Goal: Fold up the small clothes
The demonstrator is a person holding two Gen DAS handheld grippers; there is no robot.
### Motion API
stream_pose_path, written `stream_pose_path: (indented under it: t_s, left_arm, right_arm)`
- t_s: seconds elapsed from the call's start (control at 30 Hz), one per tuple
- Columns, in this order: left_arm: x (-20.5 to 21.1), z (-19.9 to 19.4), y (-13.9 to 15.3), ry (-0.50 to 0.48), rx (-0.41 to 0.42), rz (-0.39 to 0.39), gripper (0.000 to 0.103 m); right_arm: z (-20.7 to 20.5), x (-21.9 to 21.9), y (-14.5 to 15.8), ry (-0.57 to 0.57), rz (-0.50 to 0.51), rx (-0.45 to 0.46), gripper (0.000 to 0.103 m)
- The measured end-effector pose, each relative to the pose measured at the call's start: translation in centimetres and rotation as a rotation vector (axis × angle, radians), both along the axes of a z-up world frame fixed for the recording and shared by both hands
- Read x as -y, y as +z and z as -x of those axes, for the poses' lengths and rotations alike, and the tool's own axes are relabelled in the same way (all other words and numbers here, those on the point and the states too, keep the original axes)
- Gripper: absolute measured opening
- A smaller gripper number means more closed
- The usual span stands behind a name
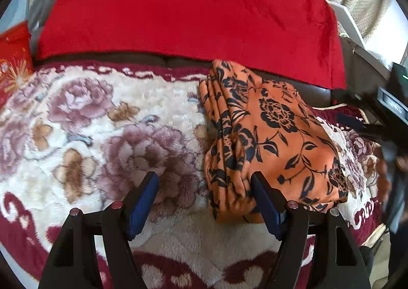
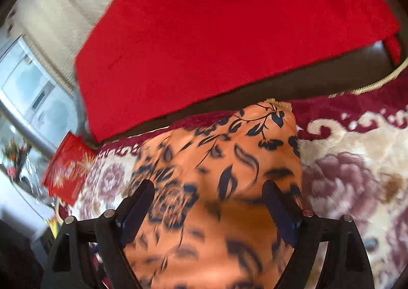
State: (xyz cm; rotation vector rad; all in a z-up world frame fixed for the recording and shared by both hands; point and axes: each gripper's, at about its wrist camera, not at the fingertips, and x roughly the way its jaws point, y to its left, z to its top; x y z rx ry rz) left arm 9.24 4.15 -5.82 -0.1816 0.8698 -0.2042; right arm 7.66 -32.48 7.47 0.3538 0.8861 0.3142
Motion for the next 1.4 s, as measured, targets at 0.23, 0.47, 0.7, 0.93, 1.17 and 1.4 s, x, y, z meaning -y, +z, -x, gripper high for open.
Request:
stream_pose_path:
  t_s: [0.23,0.47,0.7,0.93,1.17,1.4]
  left_arm:
    - [-1.1,3.4,2.0,0.047,0.059,-0.057,0.088]
    - [-1.3,6.1,3.2,0.084,0.105,-0.139,0.089]
    - [-0.4,7.9,3.6,0.132,0.170,-0.278,0.100]
    - [1.6,8.7,3.5,0.094,0.138,-0.337,0.100]
    - [1.3,7.0,3.0,0.076,0.089,-0.263,0.100]
    - [-2.2,1.2,1.0,0.109,-0.073,0.111,0.100]
  right_arm:
    - [9.2,-0.2,1.8,-0.001,0.175,0.109,0.088]
    - [16.5,-1.0,-0.5,-0.009,0.251,0.114,0.088]
    - [19.9,-2.6,-3.2,-0.001,0.340,0.078,0.103]
    - [20.6,-1.6,-2.6,-0.074,0.355,0.086,0.103]
    - [18.6,1.0,-1.7,-0.133,0.237,0.069,0.103]
    - [15.9,5.1,-5.3,-0.168,-0.162,-0.081,0.103]
